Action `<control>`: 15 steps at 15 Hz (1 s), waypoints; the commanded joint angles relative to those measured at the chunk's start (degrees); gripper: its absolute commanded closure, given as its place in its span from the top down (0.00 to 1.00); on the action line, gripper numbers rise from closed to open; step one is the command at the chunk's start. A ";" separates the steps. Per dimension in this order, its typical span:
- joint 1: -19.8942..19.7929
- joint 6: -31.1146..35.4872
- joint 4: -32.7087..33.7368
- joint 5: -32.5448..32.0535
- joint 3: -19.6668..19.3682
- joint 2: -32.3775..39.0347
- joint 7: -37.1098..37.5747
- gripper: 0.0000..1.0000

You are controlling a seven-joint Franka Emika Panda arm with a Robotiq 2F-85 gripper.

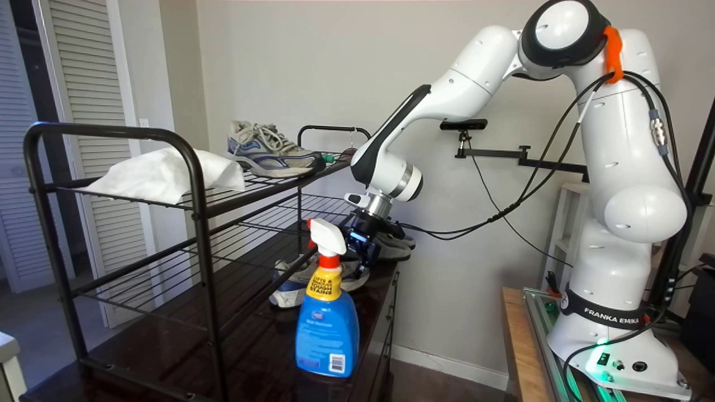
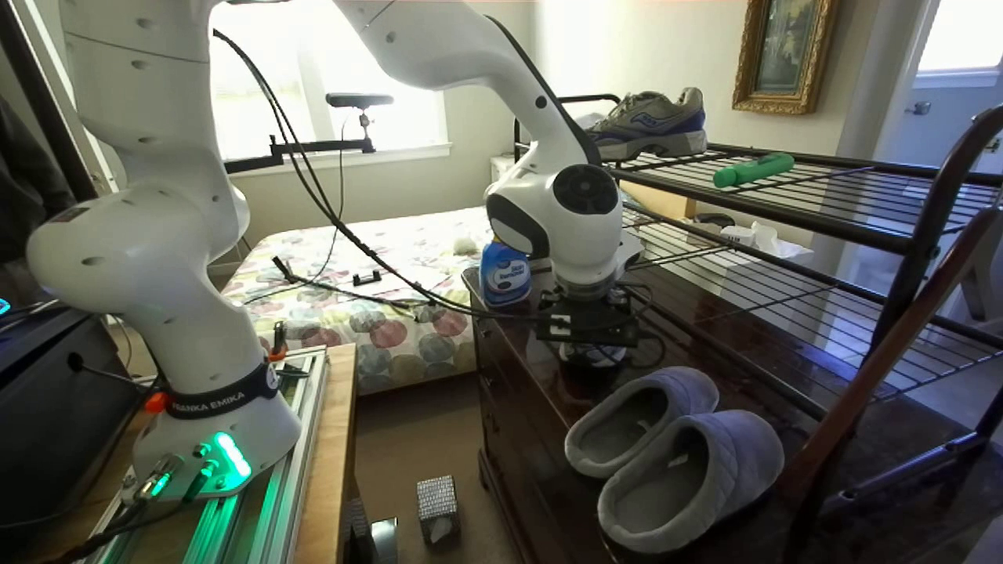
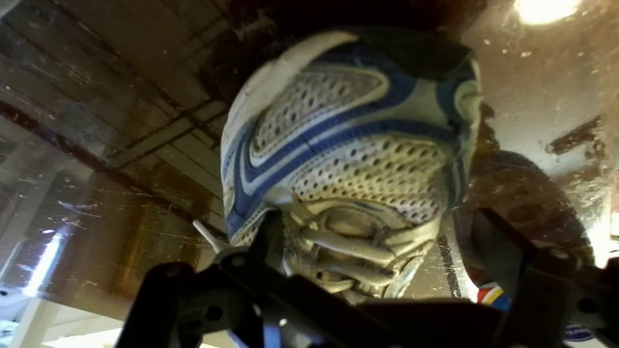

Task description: Place the left sneaker next to the right one

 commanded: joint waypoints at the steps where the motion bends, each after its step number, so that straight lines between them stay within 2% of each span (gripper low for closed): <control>1: 1.94 5.60 1.98 3.02 1.06 3.06 -0.57 1.00; 6: 4.20 14.98 3.61 3.34 1.68 6.05 4.40 1.00; 8: 4.83 15.74 3.80 2.10 1.60 6.36 6.03 1.00; 9: 5.05 14.67 3.52 1.06 1.28 6.08 6.88 1.00; 13: 3.79 -0.26 0.63 -8.20 -1.22 1.99 8.29 1.00; 15: 3.67 -2.20 -0.24 -9.01 -2.21 0.03 6.85 1.00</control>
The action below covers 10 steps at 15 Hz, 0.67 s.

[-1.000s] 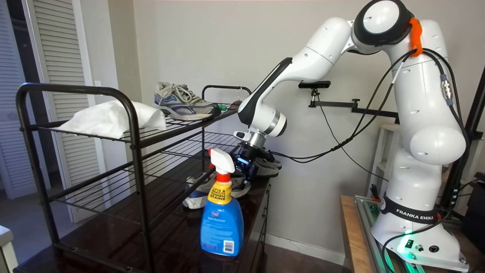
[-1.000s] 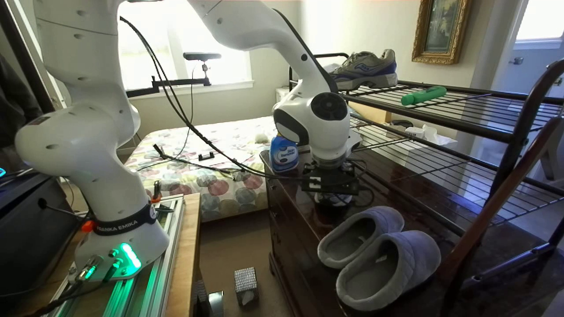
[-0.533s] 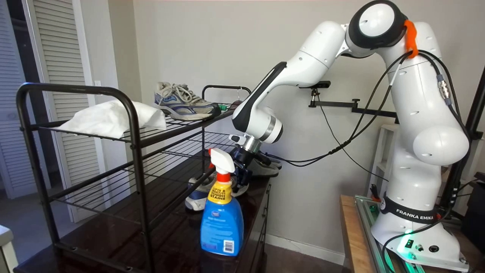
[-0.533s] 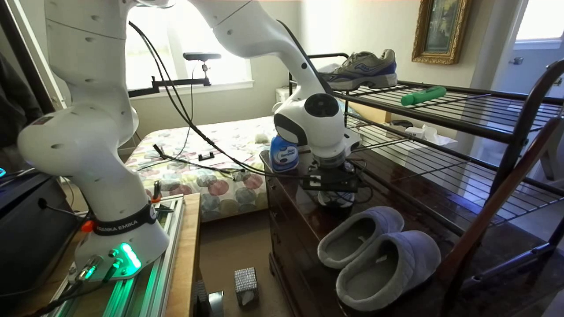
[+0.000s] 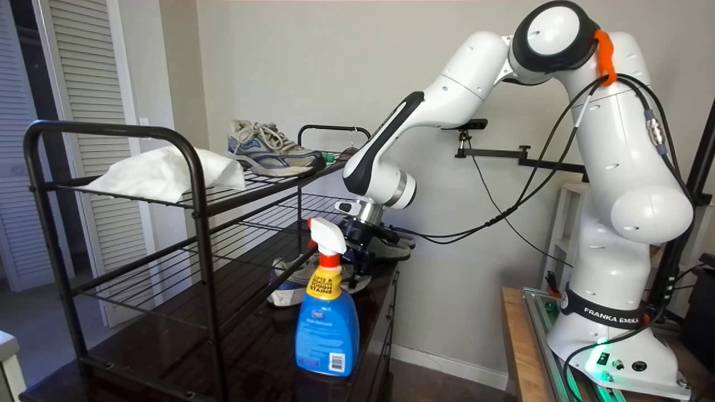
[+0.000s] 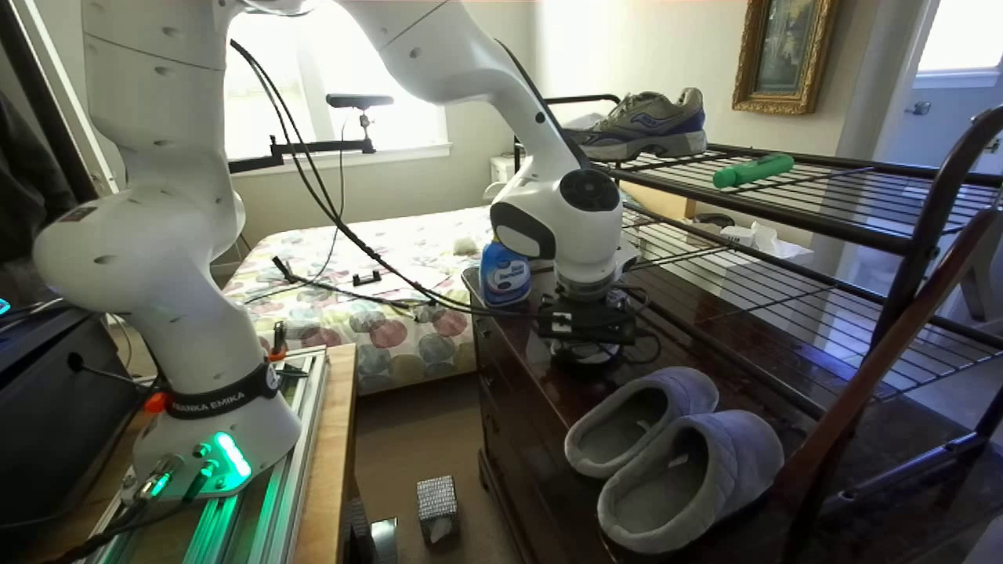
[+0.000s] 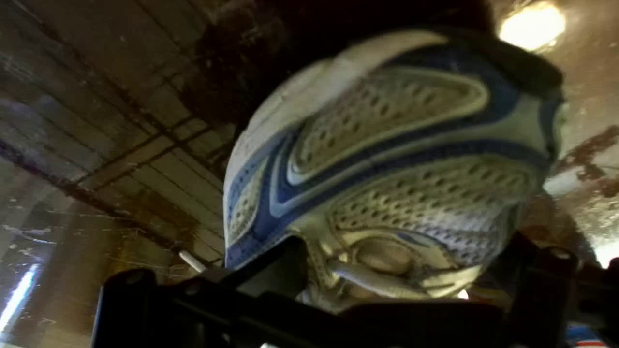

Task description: Place the left sneaker next to the right one

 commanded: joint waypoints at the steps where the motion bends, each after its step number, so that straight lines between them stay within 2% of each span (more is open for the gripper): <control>1: -0.23 -3.99 -2.22 -2.25 -1.33 -3.72 -0.89 1.00; 5: 0.84 -0.32 -2.69 -0.45 -1.94 -4.37 1.00 1.00; 10: 1.21 -0.77 -3.93 -1.20 -2.02 -5.37 4.04 1.00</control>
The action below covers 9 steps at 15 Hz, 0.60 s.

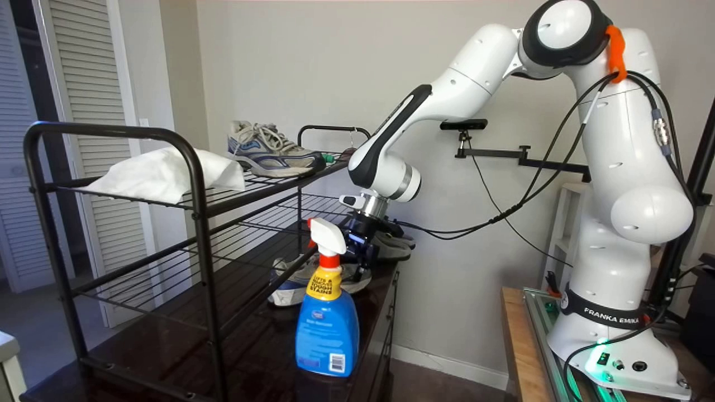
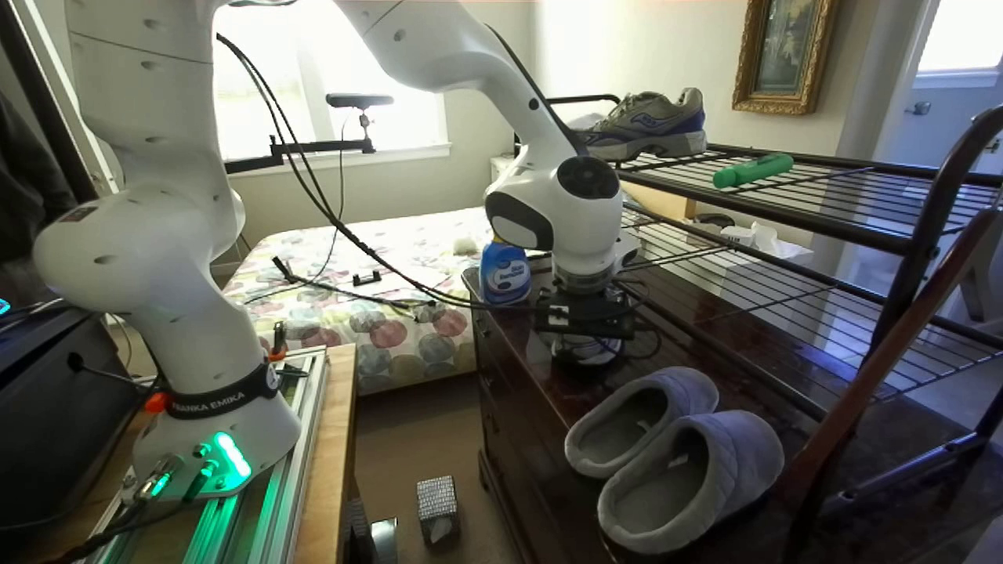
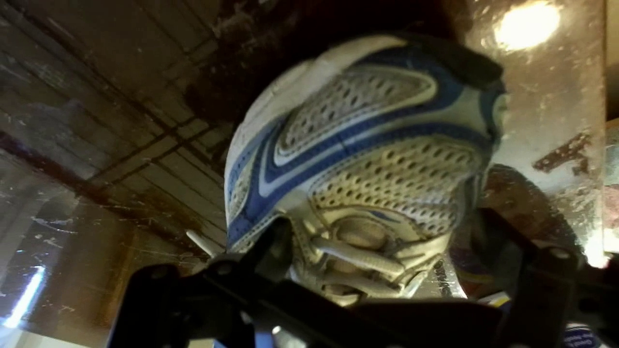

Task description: Place the left sneaker next to the right one

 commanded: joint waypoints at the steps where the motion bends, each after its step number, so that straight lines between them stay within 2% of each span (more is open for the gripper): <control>1: 0.83 -0.40 -2.29 -0.47 -0.64 -2.37 2.18 1.00; 5: -0.85 -7.25 -5.18 -0.41 -1.60 -5.63 -0.73 1.00; 7: -0.60 -7.83 -6.87 0.11 -2.60 -7.02 -1.11 1.00; 9: 0.21 -5.08 -8.10 1.67 -3.04 -7.80 -1.50 1.00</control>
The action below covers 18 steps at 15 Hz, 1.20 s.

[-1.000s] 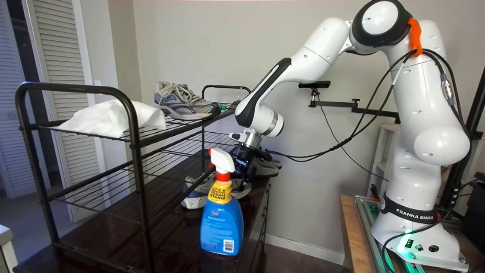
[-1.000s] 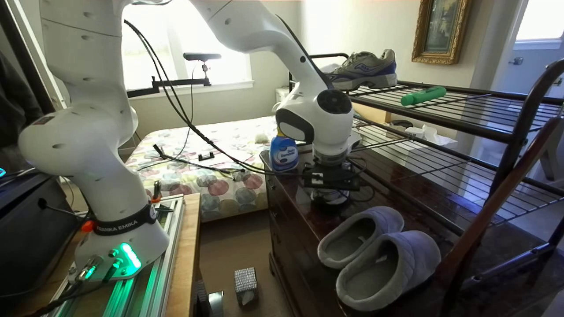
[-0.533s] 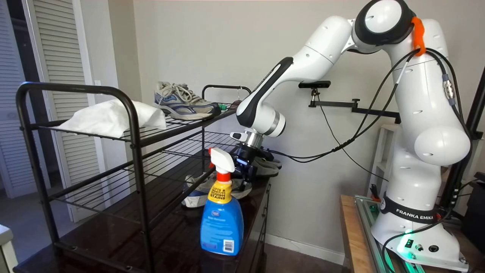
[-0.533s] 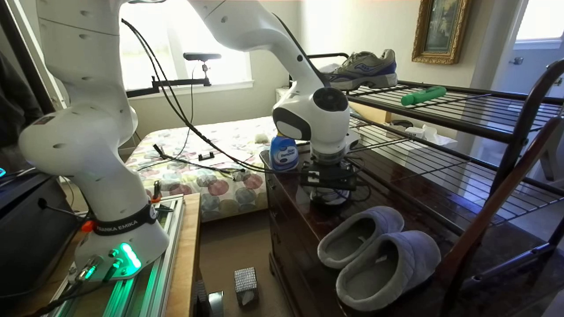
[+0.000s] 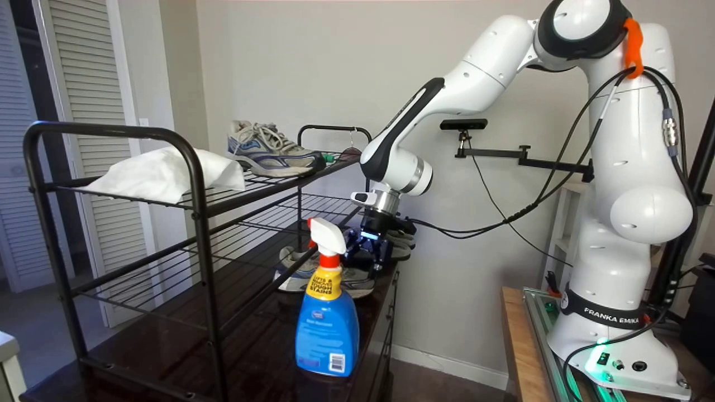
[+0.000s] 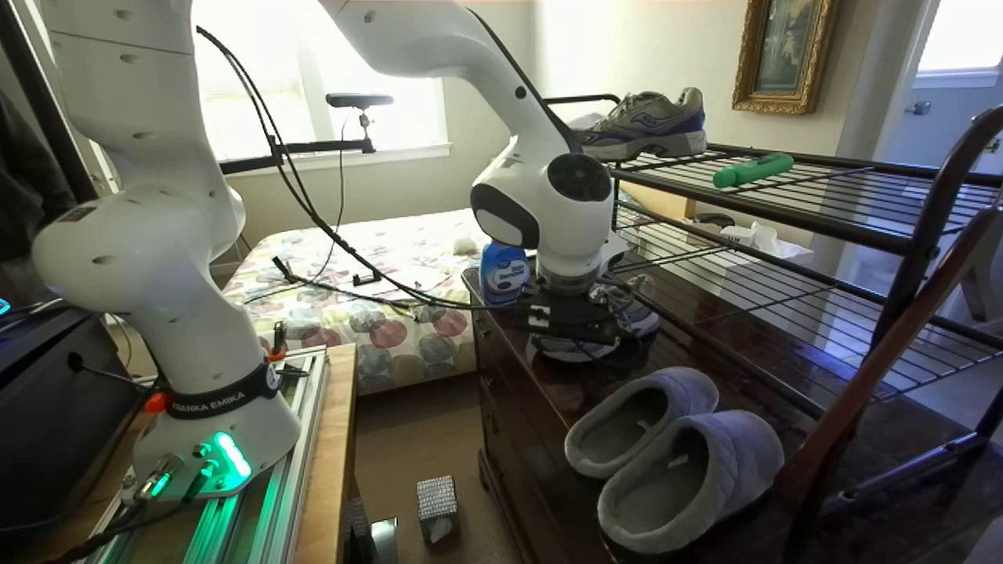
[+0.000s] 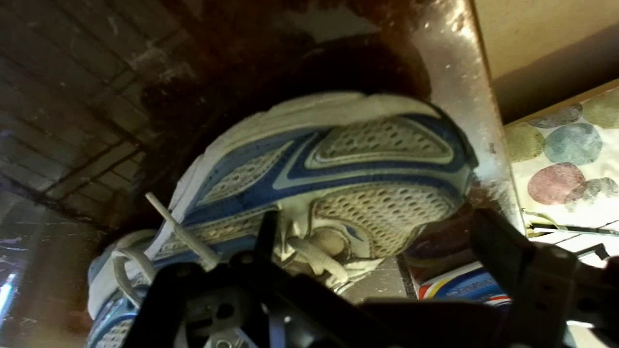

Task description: Place the left sneaker next to the right one

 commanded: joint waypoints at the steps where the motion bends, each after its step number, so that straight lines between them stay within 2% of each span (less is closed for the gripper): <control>1: 0.82 1.90 -4.14 2.05 -1.00 -3.37 -1.18 1.00; 4: 1.50 6.22 -5.63 3.79 -1.37 -3.97 0.83 1.00; 6: 1.30 6.88 -6.46 5.55 -1.25 -4.89 -0.88 1.00; 12: 1.38 16.64 -7.97 14.20 1.22 -6.32 -2.42 1.00; 16: 1.50 13.82 -5.92 13.70 2.31 -4.23 -1.99 1.00; 18: 1.85 14.76 -5.10 15.29 3.37 -3.24 -1.17 1.00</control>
